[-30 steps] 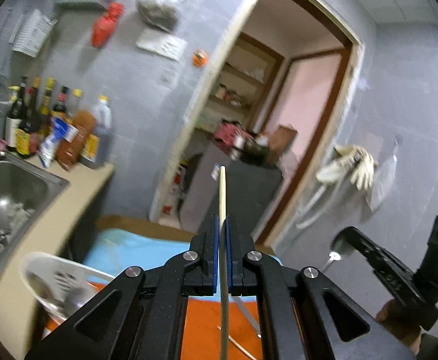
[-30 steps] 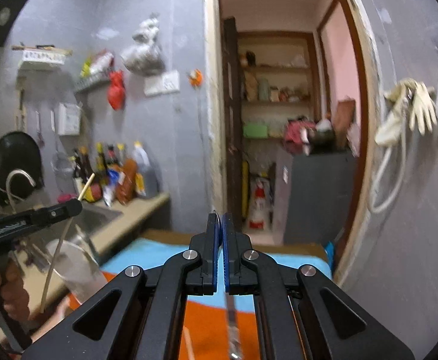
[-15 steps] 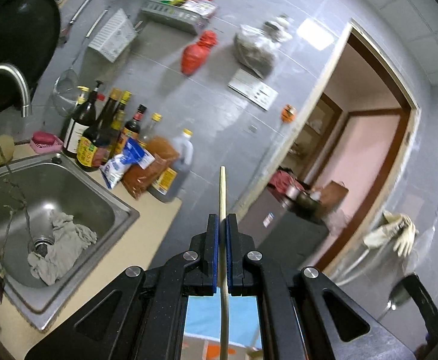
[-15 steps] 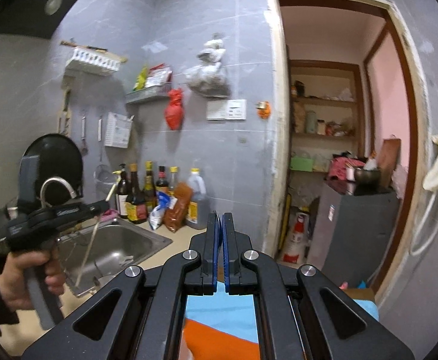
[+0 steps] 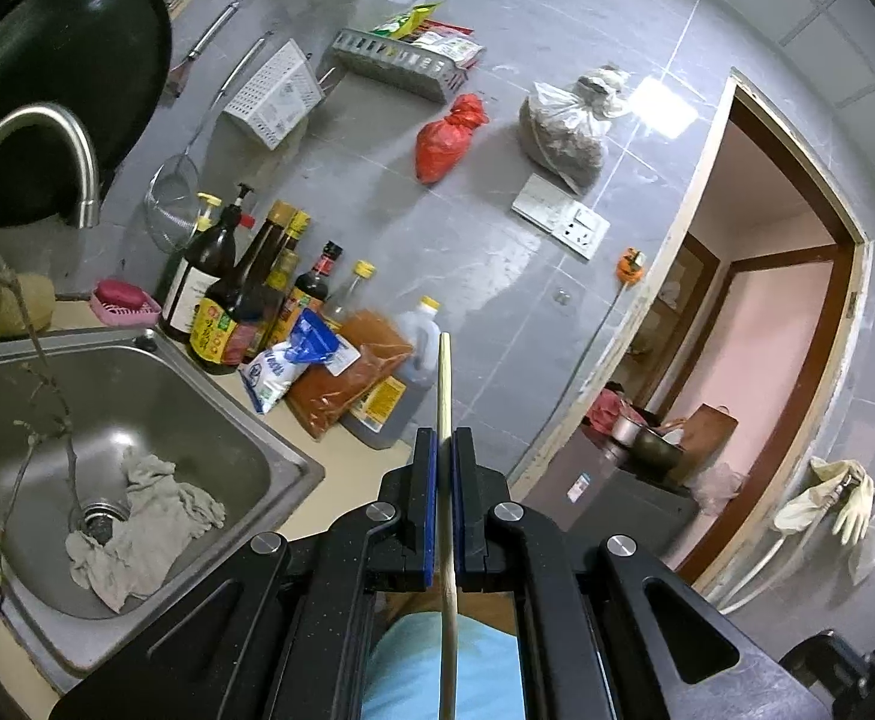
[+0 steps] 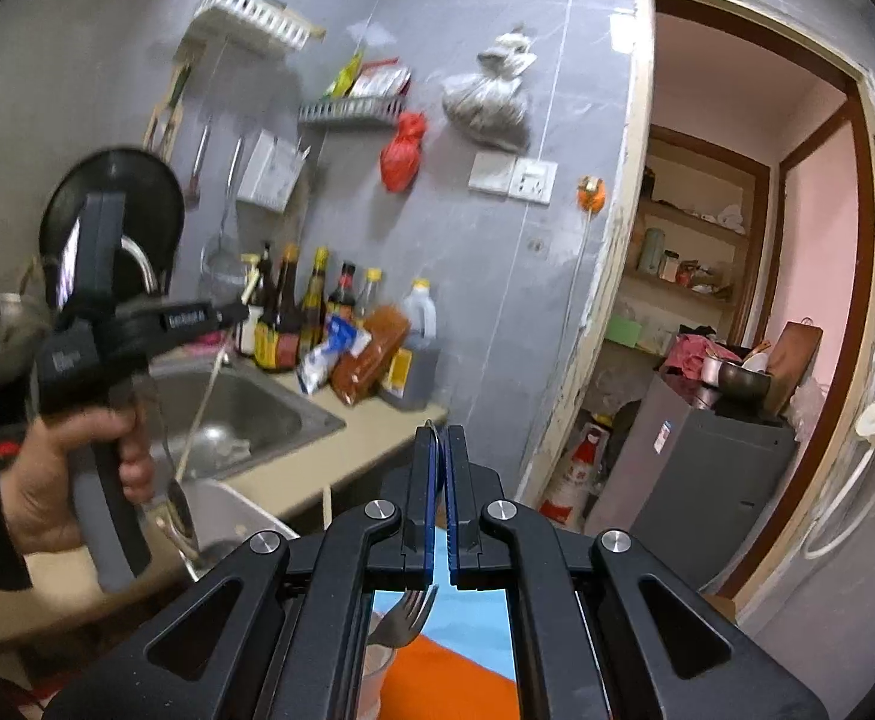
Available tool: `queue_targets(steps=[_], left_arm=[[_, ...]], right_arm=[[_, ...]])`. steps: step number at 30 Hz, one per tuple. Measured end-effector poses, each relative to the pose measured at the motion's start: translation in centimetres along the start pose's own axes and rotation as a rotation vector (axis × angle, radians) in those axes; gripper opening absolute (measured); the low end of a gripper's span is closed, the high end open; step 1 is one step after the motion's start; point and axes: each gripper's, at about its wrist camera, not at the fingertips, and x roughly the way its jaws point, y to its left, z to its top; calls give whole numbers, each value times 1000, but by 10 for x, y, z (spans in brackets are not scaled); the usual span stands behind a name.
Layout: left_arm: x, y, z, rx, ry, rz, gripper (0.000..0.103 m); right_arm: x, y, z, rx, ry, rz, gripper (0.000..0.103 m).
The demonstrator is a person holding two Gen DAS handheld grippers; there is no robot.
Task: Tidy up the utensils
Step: 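Lift and carry the chopstick and spoon to the white basket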
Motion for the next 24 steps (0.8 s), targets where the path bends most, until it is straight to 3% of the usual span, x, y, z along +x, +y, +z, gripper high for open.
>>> queue_targets(steps=[7,15,24], left_arm=[[5,6,-17,12,-1,34,2],[-8,-10,-35,125,10,34,2],[-29,-23,-45,177,119,-22,3]], right_arm=[[15,11,-17,-18,51,6,1],[21,16,-31,-33,76,10,1],[25,19,-36,0,125,22,3]])
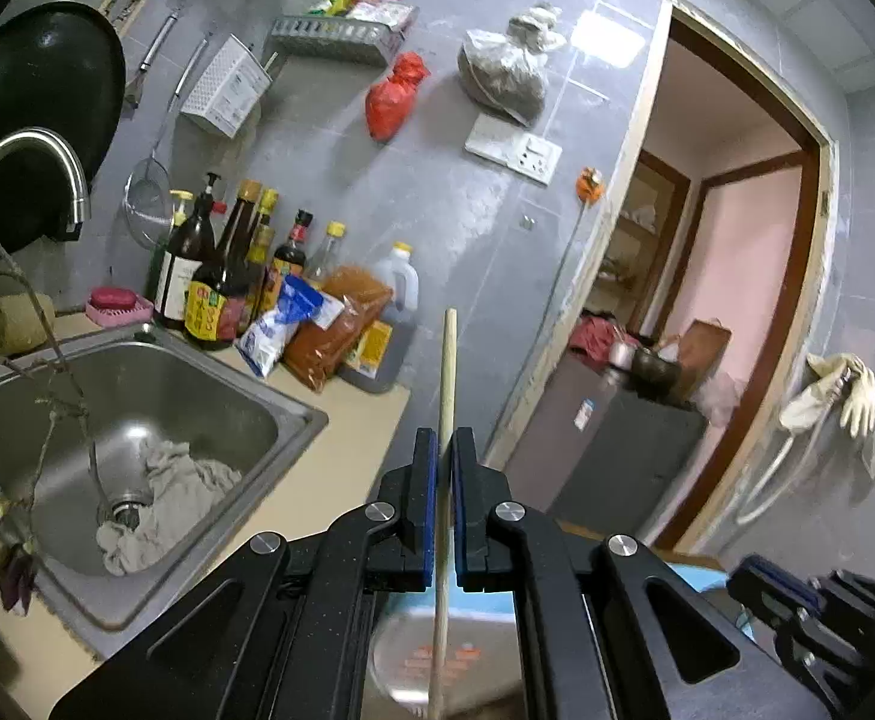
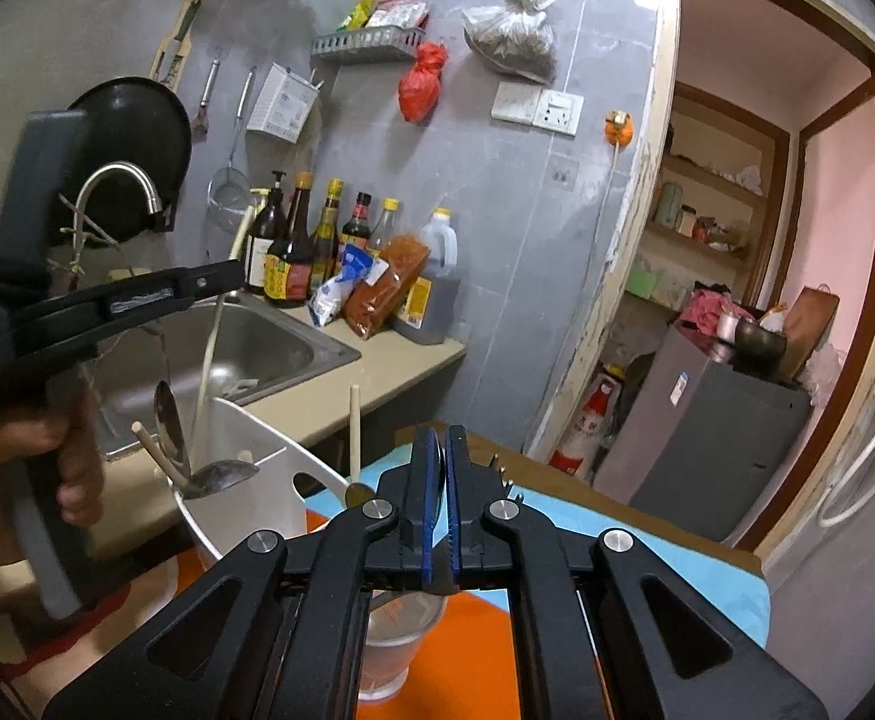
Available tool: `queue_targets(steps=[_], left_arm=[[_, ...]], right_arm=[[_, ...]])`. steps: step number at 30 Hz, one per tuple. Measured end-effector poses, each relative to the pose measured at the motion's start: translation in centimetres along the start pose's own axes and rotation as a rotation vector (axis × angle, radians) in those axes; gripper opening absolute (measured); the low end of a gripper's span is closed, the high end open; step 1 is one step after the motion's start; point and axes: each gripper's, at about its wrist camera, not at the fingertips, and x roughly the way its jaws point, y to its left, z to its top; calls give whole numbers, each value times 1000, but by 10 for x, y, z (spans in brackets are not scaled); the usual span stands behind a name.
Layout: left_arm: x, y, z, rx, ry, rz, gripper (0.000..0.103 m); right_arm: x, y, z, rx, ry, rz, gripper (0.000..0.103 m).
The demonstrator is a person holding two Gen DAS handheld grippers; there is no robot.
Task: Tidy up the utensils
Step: 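Lift and carry the chopstick and spoon to the white basket, then open both grippers above the white basket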
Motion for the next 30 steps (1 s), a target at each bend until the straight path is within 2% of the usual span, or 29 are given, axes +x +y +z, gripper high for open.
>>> queue_targets(steps=[2,3,4,6,9,12,14,15,17,20,23,25,30], left_arm=[[-5,-3,-2,-4,23,-4,5],[-7,-5,-2,-3,30,-4,10],[-10,-7,-3,-1,36,-6,20],[-15,-11,-3,4,38,-7,32],[-22,-21,-1,23,35,-15,33],[-30,-33,2,38,29,-23,42],[-37,-45,4,59,12,-26,52],[-41,-51,5,68,4,-31,59],[-47,-63,8,93,-9,-59,64],[-57,-87,10,163,-16,-90,78],[-66,-109,8,196,-26,-105,90],[-73,-124,5,215,-30,-111,96],[-83,-154,-9,249,-22,-130,99]], right_arm=[[-4,-2,1,20,-8,16,6],[-6,-3,1,27,-12,21,10],[-9,-4,3,36,-18,26,19],[-15,-8,5,53,-35,39,22],[-27,-16,10,92,-65,41,25],[-38,-30,16,145,-82,48,31],[-45,-43,19,198,-82,58,46],[-48,-48,20,220,-83,53,60],[-60,-62,21,272,-100,29,75],[-76,-80,21,314,-125,0,82],[-91,-99,19,359,-135,-26,102],[-100,-112,15,387,-149,-44,103],[-124,-142,-1,431,-152,-84,103]])
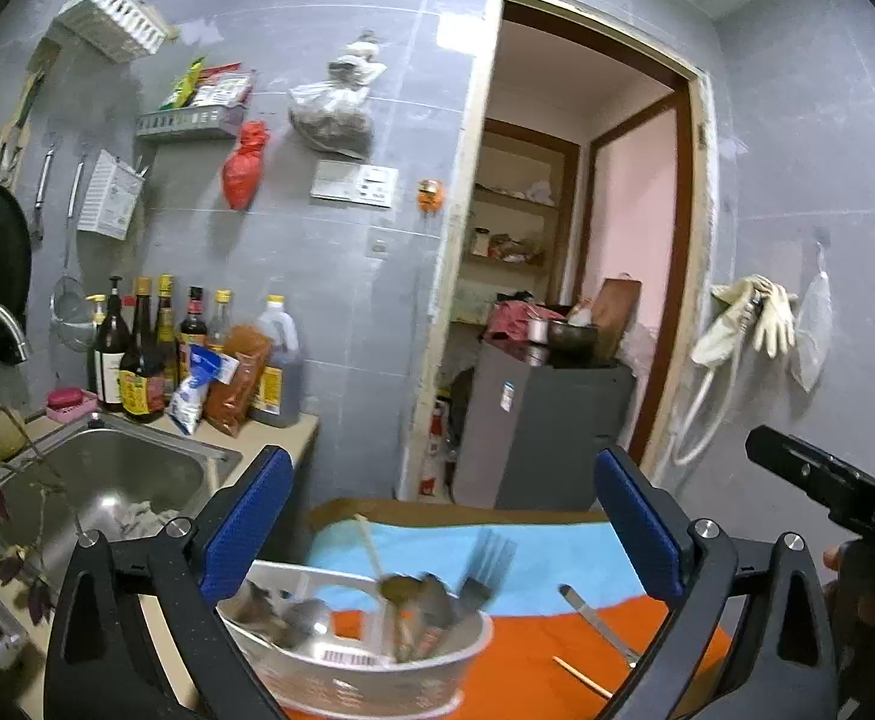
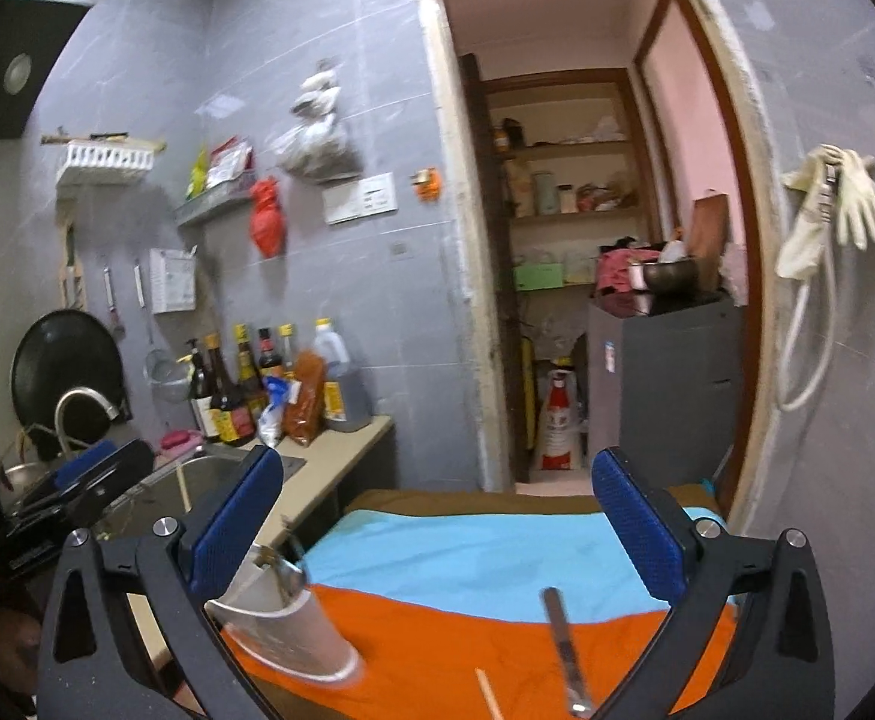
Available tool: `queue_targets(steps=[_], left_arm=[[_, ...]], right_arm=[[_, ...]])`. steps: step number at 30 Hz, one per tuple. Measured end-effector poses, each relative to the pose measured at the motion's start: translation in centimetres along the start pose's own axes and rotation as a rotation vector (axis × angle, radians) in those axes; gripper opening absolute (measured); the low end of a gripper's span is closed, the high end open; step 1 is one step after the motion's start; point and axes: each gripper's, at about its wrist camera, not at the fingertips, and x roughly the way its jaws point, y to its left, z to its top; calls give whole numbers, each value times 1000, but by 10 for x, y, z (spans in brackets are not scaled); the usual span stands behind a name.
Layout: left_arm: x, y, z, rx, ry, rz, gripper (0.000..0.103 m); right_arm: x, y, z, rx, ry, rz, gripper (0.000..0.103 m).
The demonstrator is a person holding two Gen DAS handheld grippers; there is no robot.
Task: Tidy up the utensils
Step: 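Open both grippers above the white basket, then move both grippers back over the knife and chopstick on the cloth, then close the left gripper on the wooden chopstick while the right grips the silver knife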
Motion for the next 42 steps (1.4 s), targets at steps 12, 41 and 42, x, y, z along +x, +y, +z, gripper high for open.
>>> queue_targets(steps=[12,41,42], left_arm=[[17,-96,-59,46,203,-191,99],[146,-122,-190,-162,831,-91,18],[149,-121,-190,-161,832,-87,16]], right_arm=[[-38,-97,-41,29,92,-83,103],[70,-178,-176,112,646,170,50],[72,-178,-176,115,651,178,48]])
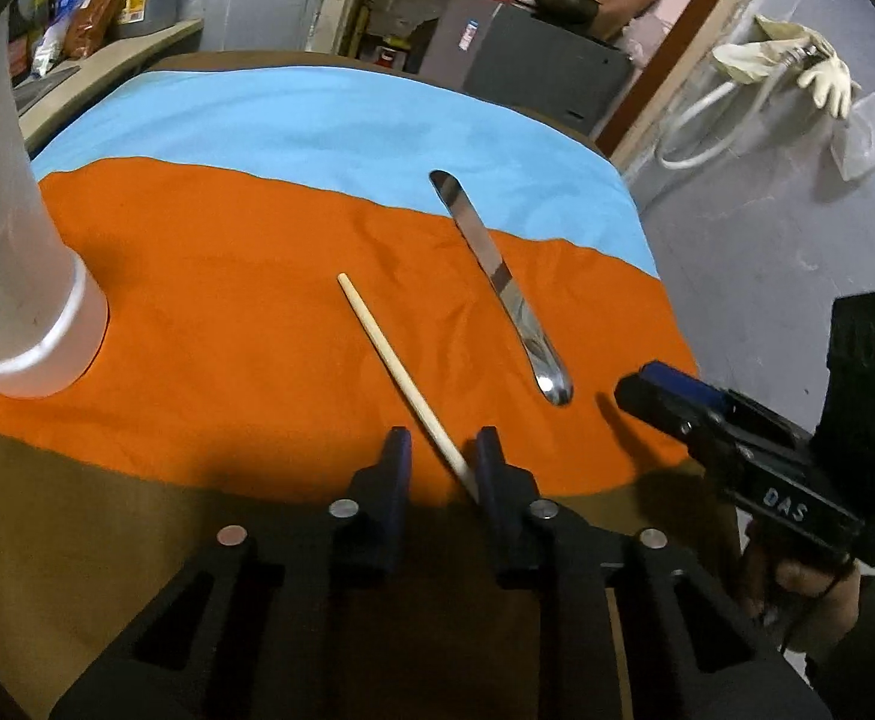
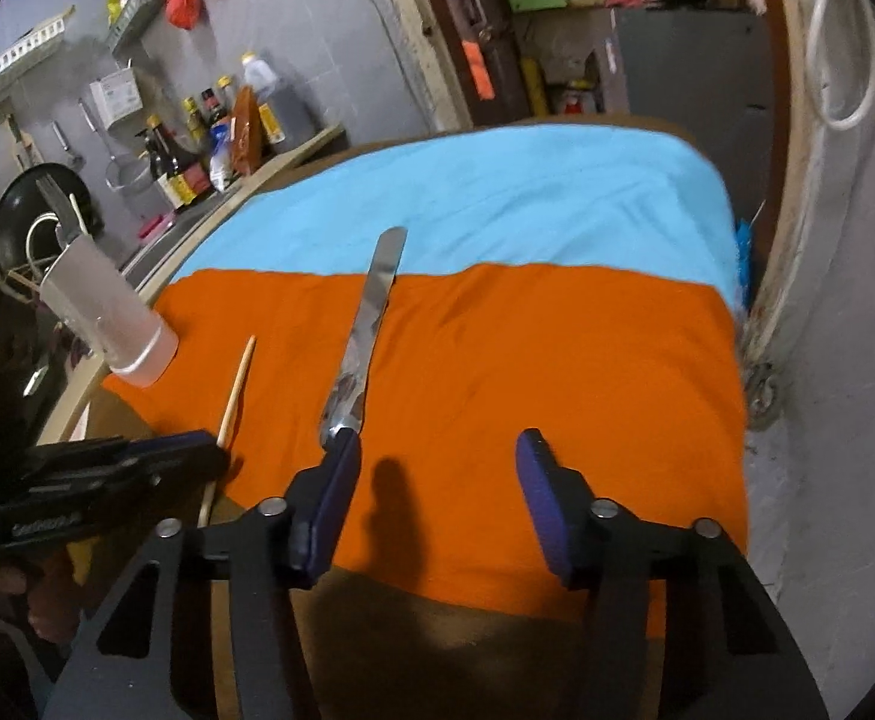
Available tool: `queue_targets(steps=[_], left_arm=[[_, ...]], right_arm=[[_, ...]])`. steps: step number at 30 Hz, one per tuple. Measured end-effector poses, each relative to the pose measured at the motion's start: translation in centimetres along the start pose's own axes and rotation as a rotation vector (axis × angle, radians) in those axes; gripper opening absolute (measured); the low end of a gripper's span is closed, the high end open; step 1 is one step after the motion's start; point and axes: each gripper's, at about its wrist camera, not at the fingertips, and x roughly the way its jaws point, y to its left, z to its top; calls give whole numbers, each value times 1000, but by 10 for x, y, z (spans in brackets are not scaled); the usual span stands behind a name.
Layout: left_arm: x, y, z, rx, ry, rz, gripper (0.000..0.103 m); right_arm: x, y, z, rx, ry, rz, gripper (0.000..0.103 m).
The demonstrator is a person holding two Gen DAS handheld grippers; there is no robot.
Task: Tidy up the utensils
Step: 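Close the left gripper on the wooden chopstick while the right grips the silver knife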
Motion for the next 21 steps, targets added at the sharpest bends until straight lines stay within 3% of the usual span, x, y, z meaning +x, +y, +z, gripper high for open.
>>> queue_targets(steps=[6,13,21], left_arm=[[9,12,17,-25,8,-11,10],[3,27,18,-26,-3,36,3],[-4,32,11,-47,20,28,3]], right_arm=[[12,0,14,-7,27,39,37],[43,5,43,-33,69,88,23],[80,19,74,-74,157,155,19]])
